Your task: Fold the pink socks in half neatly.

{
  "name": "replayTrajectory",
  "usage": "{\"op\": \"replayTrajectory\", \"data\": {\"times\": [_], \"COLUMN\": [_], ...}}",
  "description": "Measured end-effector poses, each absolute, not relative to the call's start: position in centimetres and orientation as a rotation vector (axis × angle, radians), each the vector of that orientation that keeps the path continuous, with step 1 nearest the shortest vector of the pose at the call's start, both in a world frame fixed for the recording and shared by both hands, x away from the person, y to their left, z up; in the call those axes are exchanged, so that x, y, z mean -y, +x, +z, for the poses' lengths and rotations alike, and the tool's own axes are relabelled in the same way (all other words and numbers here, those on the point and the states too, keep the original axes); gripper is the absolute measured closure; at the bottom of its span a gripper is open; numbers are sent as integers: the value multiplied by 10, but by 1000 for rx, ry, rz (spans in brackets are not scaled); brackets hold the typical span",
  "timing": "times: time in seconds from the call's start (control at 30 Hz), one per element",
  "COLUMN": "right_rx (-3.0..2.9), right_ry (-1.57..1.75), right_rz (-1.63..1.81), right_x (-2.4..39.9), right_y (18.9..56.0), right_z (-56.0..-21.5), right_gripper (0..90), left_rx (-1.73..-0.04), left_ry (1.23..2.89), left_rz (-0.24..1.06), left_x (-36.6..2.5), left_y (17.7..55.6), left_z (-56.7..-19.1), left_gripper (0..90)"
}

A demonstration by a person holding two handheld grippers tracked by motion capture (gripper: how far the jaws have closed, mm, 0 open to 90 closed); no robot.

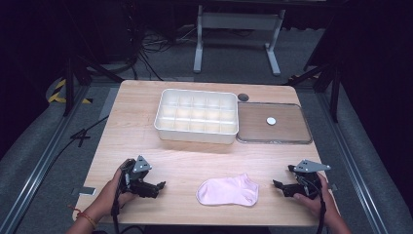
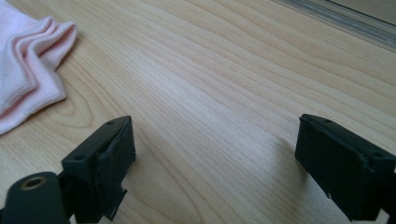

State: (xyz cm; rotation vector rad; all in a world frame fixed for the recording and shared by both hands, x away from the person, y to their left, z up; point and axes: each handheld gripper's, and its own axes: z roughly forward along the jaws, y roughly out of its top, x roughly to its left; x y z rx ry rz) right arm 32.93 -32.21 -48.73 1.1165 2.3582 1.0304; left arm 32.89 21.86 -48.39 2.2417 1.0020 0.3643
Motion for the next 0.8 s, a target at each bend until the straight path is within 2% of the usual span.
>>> {"op": "replayTrajectory", "data": {"times": [0.27, 0.53, 0.63, 0.77, 0.8], "right_rx": [-2363, -2366, -2370, -2371, -2376], "right_ry": [1114, 1116, 1114, 1111, 1114], "right_rz": [1035, 1037, 1032, 1037, 1045], "right_x": [322, 323, 323, 324, 326], "right_y": [329, 329, 330, 331, 330], "right_z": [-487, -487, -487, -486, -484], "right_gripper": [124, 128, 131, 181, 242], "left_rx": [-994, -845, -839, -825, -825], "left_ry": [2248, 2293, 2288, 2297, 2300], "left_rz": [362, 299, 294, 300, 295], "left_x": [-218, -214, -210, -208, -208], "left_y": [330, 330, 332, 332, 332], "left_z": [-484, -484, -485, -484, -484], "left_gripper": [0, 0, 0, 0, 0]}}
